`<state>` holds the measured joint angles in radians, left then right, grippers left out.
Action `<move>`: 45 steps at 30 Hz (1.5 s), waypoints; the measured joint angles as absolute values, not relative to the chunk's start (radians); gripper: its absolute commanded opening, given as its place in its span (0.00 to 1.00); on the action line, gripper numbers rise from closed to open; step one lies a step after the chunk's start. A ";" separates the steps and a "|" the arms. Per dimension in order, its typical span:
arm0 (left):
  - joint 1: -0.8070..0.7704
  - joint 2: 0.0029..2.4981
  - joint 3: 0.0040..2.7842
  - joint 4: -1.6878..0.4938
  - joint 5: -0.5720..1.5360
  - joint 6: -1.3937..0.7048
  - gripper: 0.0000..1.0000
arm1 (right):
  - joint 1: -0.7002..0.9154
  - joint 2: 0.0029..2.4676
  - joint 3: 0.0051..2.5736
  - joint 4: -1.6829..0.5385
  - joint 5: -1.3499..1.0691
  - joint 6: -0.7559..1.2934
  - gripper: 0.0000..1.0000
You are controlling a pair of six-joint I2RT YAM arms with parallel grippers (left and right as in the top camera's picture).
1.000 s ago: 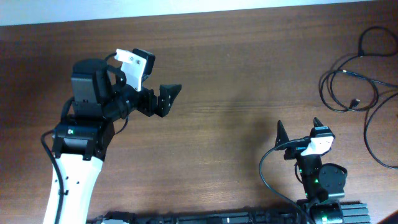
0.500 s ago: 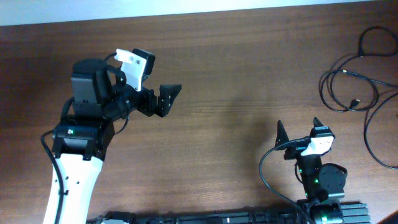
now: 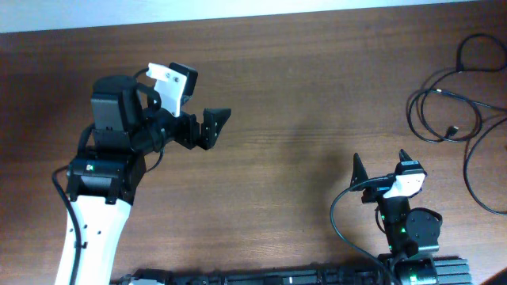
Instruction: Untangle cables
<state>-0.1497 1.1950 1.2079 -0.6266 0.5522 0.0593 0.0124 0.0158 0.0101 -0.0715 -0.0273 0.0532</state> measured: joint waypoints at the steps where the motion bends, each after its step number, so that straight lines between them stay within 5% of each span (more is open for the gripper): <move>1: -0.150 1.195 1.208 -0.639 0.538 0.059 0.99 | 0.012 0.015 0.010 -0.072 -0.027 0.054 0.99; 11: -0.149 1.096 1.114 -0.780 0.184 0.121 0.99 | 0.012 0.015 0.010 -0.072 -0.025 0.053 0.99; 25: -0.149 0.560 0.331 -0.092 0.141 0.116 0.99 | 0.012 0.015 0.010 -0.072 -0.024 0.053 0.99; 45: -0.148 0.015 0.025 0.019 0.096 0.085 0.99 | 0.012 0.014 0.010 -0.072 -0.024 0.053 0.99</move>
<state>-0.1482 0.0154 0.0254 0.0185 0.0956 0.0853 0.0124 0.0139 0.0101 -0.0719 -0.0238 0.0528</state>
